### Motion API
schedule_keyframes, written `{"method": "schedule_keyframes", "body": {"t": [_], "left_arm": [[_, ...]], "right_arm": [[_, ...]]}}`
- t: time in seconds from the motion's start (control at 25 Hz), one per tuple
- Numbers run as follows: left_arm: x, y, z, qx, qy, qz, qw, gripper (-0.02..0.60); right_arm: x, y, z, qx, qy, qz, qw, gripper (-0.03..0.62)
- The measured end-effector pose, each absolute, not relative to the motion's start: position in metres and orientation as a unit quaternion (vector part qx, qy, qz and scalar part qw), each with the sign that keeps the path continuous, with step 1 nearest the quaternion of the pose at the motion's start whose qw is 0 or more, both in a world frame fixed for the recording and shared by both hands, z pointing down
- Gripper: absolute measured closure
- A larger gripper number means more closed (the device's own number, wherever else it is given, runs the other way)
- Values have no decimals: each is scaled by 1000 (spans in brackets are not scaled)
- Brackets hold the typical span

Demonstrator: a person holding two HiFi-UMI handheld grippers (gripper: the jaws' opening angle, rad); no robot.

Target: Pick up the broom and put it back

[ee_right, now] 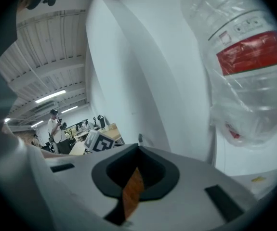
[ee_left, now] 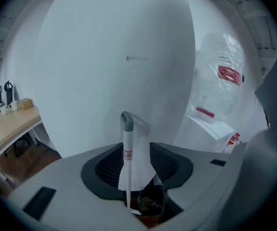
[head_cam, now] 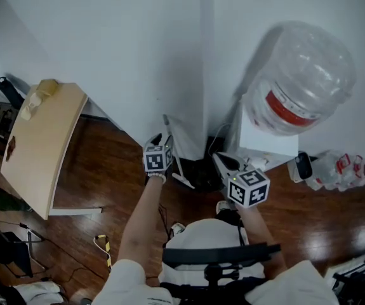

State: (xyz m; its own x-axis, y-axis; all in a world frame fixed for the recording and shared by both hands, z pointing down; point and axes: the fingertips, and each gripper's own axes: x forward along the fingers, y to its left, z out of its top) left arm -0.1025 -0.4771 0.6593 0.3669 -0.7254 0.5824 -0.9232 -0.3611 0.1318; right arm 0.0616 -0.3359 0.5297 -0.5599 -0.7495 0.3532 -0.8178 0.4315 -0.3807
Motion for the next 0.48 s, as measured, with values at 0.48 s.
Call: {"method": "schedule_keyframes", "body": {"t": [0.48], "left_arm": [[-93,-529,701,800,-497,260,214,391]], "right_arm": [[96,-343,545,504,-817,267,82,585]]}}
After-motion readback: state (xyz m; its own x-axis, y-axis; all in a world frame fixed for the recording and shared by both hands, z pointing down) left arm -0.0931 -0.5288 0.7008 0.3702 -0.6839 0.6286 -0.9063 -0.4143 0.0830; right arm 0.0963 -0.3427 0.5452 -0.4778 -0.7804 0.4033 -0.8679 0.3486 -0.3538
